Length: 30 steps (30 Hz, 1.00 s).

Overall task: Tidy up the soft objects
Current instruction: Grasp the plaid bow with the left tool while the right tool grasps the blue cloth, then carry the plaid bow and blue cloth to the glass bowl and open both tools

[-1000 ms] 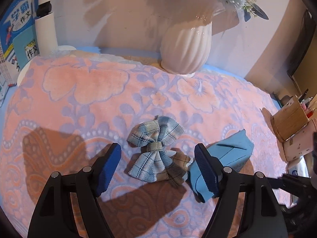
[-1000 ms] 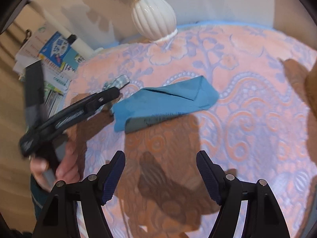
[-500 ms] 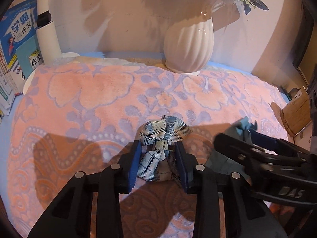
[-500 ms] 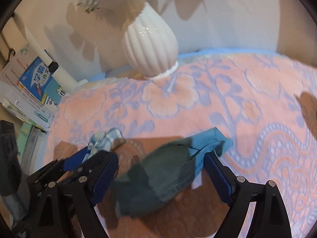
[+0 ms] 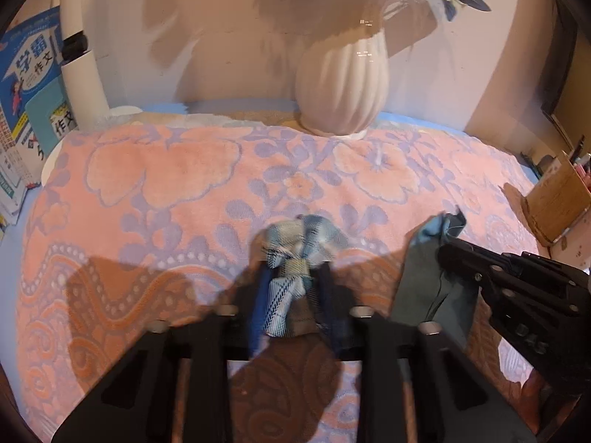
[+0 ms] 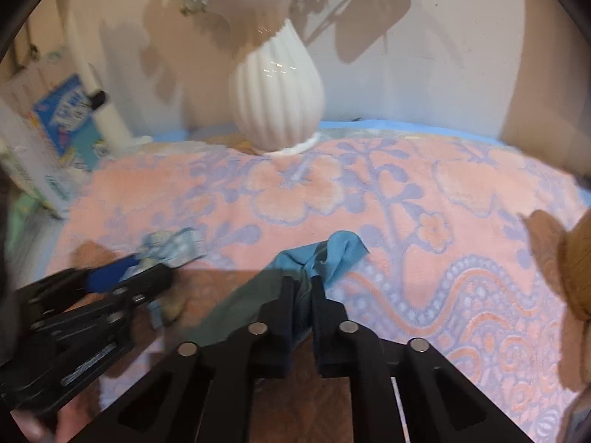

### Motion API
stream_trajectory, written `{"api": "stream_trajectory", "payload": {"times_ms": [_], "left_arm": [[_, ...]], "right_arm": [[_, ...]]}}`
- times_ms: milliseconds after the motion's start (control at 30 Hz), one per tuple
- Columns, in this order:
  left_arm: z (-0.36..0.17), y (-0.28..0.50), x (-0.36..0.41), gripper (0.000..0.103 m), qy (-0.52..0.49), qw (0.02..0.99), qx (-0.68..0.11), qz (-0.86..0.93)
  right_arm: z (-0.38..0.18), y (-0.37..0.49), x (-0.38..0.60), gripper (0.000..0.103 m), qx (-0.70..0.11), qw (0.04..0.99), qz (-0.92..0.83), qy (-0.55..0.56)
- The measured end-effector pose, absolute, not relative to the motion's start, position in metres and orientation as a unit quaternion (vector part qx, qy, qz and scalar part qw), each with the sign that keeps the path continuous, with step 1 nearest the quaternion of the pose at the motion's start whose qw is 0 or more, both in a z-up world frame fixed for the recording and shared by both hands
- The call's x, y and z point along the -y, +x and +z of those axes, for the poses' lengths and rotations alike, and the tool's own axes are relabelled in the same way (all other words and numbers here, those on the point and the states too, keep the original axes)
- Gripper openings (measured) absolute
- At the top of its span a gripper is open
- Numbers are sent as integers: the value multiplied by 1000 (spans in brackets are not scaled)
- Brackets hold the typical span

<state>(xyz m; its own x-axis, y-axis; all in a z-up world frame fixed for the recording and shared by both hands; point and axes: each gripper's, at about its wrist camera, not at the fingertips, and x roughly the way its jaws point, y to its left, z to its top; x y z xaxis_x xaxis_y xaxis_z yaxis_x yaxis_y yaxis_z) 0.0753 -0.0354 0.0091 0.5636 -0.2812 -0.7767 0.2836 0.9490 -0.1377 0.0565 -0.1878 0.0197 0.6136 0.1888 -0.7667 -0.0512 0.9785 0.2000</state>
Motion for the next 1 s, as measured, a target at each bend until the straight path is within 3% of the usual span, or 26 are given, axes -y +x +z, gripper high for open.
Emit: {"api": "stream_trajectory", "payload": {"times_ms": [267, 433, 467, 533, 567, 733, 833, 967, 1000], "left_arm": [[15, 73, 25, 17, -36, 885, -430, -173], [12, 74, 30, 17, -37, 881, -439, -171], [12, 73, 31, 17, -35, 882, -438, -171], [12, 72, 32, 17, -32, 882, -436, -173], [12, 72, 32, 17, -31, 882, -437, -174], [11, 74, 32, 17, -31, 881, -439, -176], [11, 74, 32, 17, -30, 881, -438, -176], [10, 74, 31, 17, -29, 881, -437, -177], [10, 74, 31, 17, -29, 881, -437, -177]], "right_arm": [[52, 15, 204, 6, -406, 903, 110, 91], [38, 4, 199, 9, -478, 865, 150, 44], [31, 0, 199, 14, -485, 860, 153, 40], [21, -7, 202, 37, -498, 852, 152, 49], [17, -13, 204, 54, -500, 850, 155, 58], [22, -25, 202, 65, -493, 852, 164, 59], [23, -21, 192, 79, -486, 861, 148, 33], [16, -14, 175, 76, -485, 864, 138, 4], [14, -14, 171, 59, -482, 867, 126, -17]]}}
